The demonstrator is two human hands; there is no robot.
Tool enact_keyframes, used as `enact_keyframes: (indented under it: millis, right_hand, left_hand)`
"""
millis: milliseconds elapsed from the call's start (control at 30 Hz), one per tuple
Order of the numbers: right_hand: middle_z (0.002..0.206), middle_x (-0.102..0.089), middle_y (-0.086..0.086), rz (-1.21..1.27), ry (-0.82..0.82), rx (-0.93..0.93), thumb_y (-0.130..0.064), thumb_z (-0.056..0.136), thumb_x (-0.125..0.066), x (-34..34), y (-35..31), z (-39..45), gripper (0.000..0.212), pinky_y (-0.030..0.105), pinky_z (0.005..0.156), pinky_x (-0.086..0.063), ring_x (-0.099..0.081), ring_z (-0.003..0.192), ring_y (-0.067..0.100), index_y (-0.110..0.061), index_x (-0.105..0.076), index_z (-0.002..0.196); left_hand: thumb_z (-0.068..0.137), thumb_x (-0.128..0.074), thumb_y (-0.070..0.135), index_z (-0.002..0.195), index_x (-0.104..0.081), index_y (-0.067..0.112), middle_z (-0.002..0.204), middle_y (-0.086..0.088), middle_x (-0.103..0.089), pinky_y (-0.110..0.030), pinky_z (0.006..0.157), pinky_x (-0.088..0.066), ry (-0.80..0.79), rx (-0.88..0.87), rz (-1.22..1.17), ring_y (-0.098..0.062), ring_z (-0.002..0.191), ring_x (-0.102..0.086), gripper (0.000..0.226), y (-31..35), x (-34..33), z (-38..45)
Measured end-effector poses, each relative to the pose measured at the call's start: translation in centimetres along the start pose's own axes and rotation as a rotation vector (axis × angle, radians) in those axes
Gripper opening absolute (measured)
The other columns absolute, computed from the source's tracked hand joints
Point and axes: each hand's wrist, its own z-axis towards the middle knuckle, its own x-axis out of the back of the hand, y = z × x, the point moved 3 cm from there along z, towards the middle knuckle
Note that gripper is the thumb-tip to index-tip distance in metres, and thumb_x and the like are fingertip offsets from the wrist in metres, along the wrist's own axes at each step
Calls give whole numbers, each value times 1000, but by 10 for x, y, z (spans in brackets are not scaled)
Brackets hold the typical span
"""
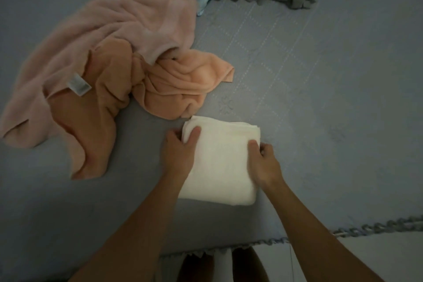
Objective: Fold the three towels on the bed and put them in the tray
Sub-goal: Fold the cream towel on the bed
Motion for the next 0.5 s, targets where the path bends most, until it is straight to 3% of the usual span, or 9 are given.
enact_keyframes:
  millis: [100,167,233,333,367,433,500]
  right_hand:
    - [106,-55,2,50,-65,-55,-60,93,-41,-3,12,-14,45,34,84,-39,-54,95,24,-22,-47,117]
    - [107,-57,3,55,-42,-21,-56,95,-42,-4,13,-19,49,35,85,-41,-55,97,24,-15,-52,121]
    - [103,-62,5,69,17,38,-52,97,-43,0,11,-22,46,35,81,-42,-59,95,24,-11,-58,112]
    - [83,-63,2,98,145,150,-45,97,-47,29,-3,-21,38,33,69,-40,-61,84,26,-10,-59,90]
    - [78,-62,0,108,189,178,-44,97,-48,44,-9,-18,36,33,66,-38,-60,80,25,-11,-58,86]
    - [70,-57,-2,114,292,230,-41,97,-49,80,-22,-6,36,34,61,-36,-53,73,22,-11,-55,79]
    - [73,-57,5,91,405,279,-40,98,-48,119,-34,13,36,36,63,-36,-50,76,21,-10,-55,80]
  left_hand:
    - [81,-59,65,90,-61,8,84,-6,-68,-33,65,-50,-187,159,-86,-28,86,-68,58,-18,5,-7]
    - [82,-56,68,91,-70,7,86,-10,-74,-38,72,-58,-334,272,-135,-28,83,-72,63,-27,5,-13]
    - [79,-55,72,100,-72,10,93,-9,-77,-39,80,-60,-433,371,-220,-25,84,-74,68,-31,3,-22]
    - [82,-56,68,97,-72,14,75,5,-78,-20,53,-56,-376,286,-317,-9,68,-74,58,-3,-6,-32]
    - [81,-56,68,97,-71,14,75,6,-77,-19,53,-56,-382,239,-325,-6,68,-73,58,15,-13,-34]
    - [72,-58,72,110,-66,15,95,0,-77,-31,75,-60,-450,160,-354,-15,85,-74,69,58,-31,-38]
    - [62,-66,65,127,-50,15,115,-7,-69,-43,92,-55,-485,66,-422,-25,104,-68,84,99,-48,-37]
